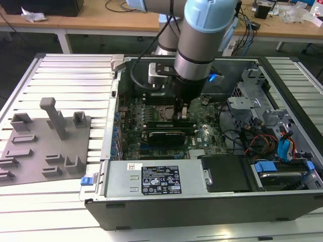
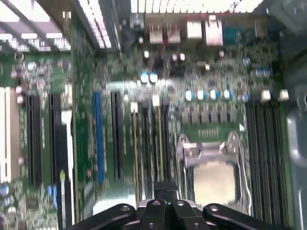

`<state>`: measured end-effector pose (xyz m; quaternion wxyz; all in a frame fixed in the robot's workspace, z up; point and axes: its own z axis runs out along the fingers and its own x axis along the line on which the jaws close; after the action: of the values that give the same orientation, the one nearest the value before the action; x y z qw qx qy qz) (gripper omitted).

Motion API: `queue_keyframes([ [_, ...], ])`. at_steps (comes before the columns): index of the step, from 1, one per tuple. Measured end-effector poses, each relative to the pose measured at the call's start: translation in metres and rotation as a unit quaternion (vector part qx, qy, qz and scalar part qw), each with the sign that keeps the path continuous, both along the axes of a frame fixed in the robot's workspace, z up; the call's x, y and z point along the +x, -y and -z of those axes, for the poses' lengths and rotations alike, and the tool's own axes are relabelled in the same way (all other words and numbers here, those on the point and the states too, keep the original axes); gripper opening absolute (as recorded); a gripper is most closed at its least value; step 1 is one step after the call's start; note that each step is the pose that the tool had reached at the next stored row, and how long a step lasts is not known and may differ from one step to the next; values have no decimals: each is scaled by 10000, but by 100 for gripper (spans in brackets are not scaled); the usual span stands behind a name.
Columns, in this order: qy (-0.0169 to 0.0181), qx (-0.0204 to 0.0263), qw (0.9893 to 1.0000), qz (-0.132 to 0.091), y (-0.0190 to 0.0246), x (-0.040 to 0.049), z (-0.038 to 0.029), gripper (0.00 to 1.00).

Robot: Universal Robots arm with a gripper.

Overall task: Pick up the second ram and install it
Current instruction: 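Press down the second ram until it locks into place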

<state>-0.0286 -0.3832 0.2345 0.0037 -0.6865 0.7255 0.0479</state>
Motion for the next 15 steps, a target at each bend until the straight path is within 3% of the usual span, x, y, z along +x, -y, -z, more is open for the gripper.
queue_keyframes([
  [1, 5, 1, 10000, 0, 0, -118, 7, 11],
  [4, 16, -2, 10000, 0, 0, -281, 16, 11],
  [7, 21, -1, 10000, 1, -3, -389, 36, 11],
  [13, 20, -3, 10000, 1, -2, -399, 66, 11],
  [15, 23, 3, 10000, 1, -4, -379, 24, 11],
])
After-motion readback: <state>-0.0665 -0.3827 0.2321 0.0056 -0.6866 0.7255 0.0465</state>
